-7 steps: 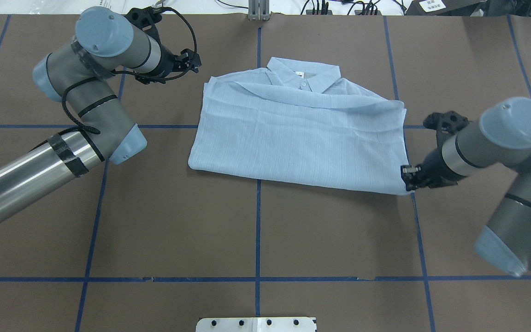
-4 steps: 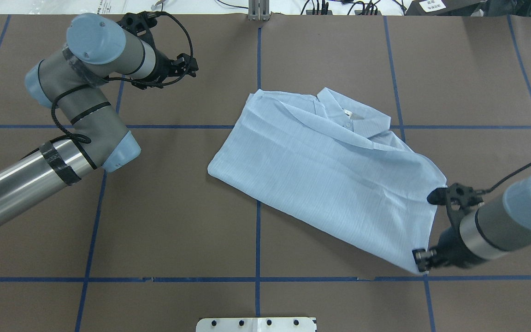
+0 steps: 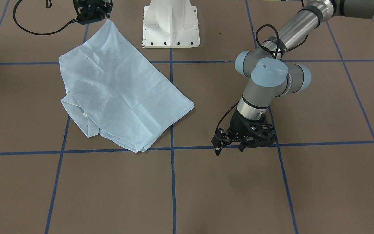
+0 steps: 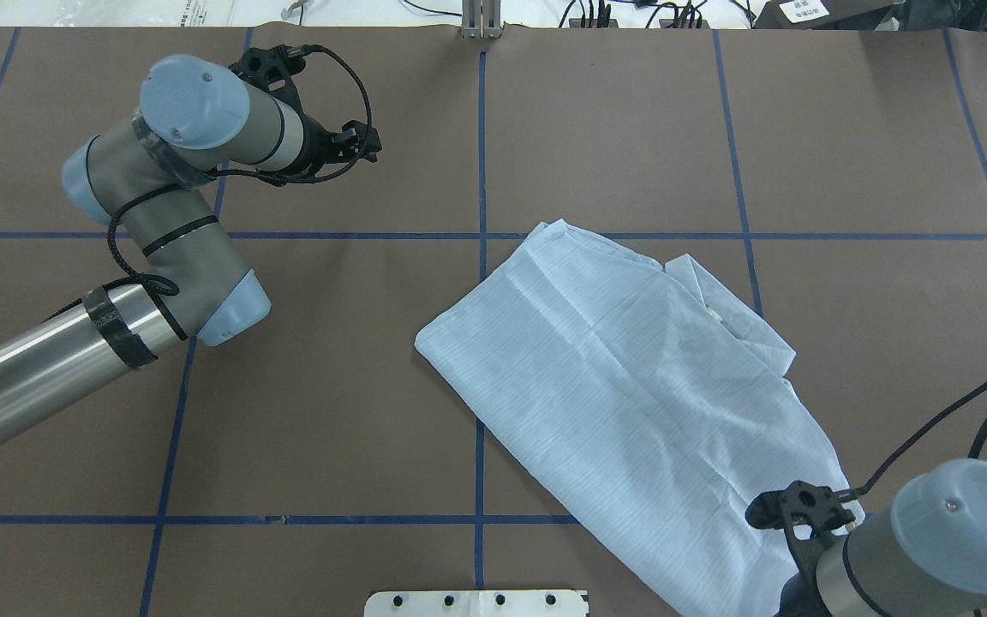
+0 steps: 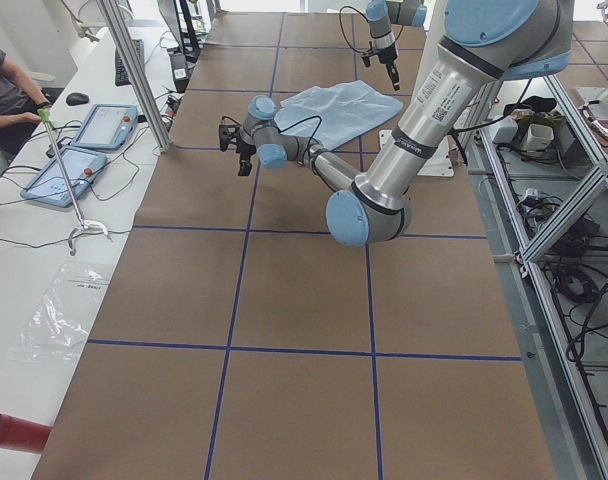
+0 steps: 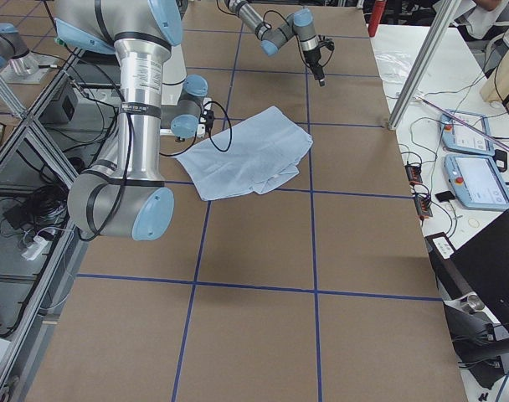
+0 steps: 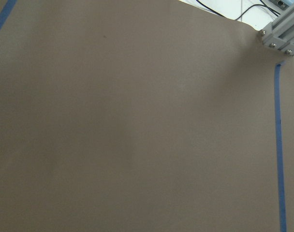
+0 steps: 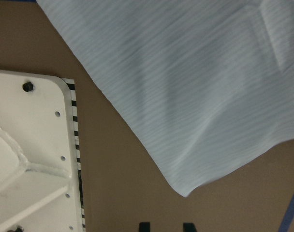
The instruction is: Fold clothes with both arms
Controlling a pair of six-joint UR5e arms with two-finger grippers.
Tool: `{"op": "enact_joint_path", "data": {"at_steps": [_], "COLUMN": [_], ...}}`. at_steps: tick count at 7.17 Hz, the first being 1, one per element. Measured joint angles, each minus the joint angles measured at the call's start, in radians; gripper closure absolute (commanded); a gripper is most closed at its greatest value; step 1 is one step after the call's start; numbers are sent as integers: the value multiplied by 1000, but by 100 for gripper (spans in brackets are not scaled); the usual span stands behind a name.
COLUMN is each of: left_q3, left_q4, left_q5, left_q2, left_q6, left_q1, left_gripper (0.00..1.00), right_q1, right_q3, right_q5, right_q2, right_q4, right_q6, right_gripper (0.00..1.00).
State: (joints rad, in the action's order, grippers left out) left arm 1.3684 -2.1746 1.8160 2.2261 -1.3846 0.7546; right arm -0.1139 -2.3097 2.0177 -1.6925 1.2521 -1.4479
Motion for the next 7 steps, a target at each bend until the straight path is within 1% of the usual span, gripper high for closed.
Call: {"op": "enact_joint_path", "data": {"at_steps": [1,2,3,5,7], "left_q3": [12,46,100,211,227], "left_q4": [2,13,48,186,234], "left_q5": [0,2,2,-14,-65], "left_q2": [0,-5,-17,-26,-27], "left_q6": [-10,-28,-72,-208,-286], "left_q1": [-16,-40,-79,-198,-315], "left_gripper": [1,1,1,7,15], "right_q1": [-27,-87,-166,-312,-371], "right_q3": [4,10,14,17,20], "right_q5": [-54,-87,-100,-98,-99], "right_q2": [32,79,124,166,174], "right_q4": [0,-1,-1,-3,-3], "right_q6": [-11,-14,-15,-14,-13], "right_gripper": [0,0,0,0,0]}}
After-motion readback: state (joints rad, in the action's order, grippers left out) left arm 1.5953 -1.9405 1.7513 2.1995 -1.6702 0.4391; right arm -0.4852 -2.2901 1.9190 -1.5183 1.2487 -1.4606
